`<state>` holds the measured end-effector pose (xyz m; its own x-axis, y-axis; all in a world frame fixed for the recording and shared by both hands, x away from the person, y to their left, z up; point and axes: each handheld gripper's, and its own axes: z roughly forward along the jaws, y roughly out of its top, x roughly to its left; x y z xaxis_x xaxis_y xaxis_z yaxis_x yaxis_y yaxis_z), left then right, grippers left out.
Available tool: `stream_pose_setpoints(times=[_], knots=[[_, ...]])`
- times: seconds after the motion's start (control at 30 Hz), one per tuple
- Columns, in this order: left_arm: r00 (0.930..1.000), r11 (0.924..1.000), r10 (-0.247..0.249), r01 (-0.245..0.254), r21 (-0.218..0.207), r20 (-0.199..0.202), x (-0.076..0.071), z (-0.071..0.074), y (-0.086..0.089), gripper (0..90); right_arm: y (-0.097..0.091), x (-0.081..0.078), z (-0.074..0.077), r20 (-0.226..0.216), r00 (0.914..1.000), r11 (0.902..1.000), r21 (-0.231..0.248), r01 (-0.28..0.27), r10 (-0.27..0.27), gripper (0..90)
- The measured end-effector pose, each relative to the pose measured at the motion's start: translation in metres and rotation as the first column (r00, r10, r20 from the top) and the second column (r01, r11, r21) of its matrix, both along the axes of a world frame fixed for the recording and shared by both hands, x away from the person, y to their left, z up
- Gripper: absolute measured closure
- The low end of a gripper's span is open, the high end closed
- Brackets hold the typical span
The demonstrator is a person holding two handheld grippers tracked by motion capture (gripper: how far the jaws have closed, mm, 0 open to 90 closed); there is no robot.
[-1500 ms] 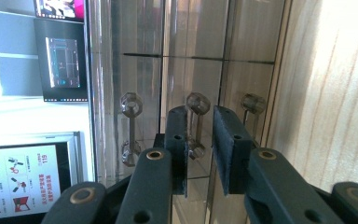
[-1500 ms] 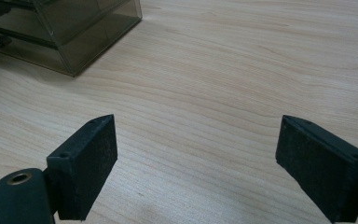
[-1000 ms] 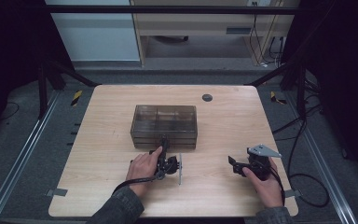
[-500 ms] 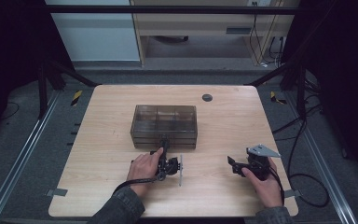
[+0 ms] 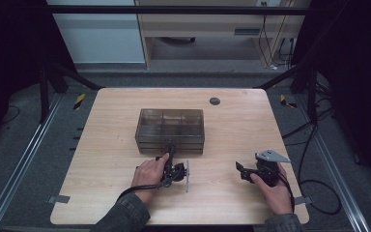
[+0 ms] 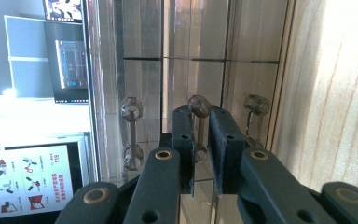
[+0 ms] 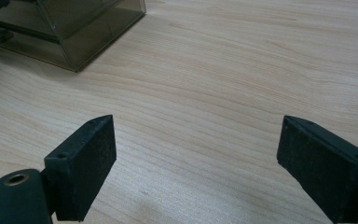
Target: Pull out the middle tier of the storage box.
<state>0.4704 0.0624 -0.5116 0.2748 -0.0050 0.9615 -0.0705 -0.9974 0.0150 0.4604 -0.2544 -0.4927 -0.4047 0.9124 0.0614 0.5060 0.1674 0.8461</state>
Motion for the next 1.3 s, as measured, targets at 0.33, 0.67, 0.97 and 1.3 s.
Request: stream_pose_setpoints(times=[0.33,0.67,0.97,1.3], knots=[[1.0000,1.0000,0.005,-0.005,0.004,0.000,-0.0013,-0.0002,-0.0005,80.9,-0.0018,0.0004,0.0001,0.002,1.0000,1.0000,0.000,0.002,-0.002,12.0],[1.0000,1.0000,0.004,-0.004,0.002,0.003,-0.0027,-0.0003,-0.0007,80.9,-0.0043,-0.0003,0.0008,-0.001,1.0000,1.0000,0.007,0.005,-0.005,11.7],[1.0000,1.0000,0.008,-0.008,0.003,0.000,-0.0045,-0.0001,-0.0007,80.9,-0.0024,0.0005,-0.0001,-0.009,1.0000,1.0000,0.009,-0.001,0.001,11.3],[1.0000,1.0000,0.007,-0.007,0.000,0.006,-0.0062,-0.0010,-0.0011,80.9,-0.0020,0.0012,-0.0008,-0.009,1.0000,1.0000,0.009,0.001,-0.001,10.8]])
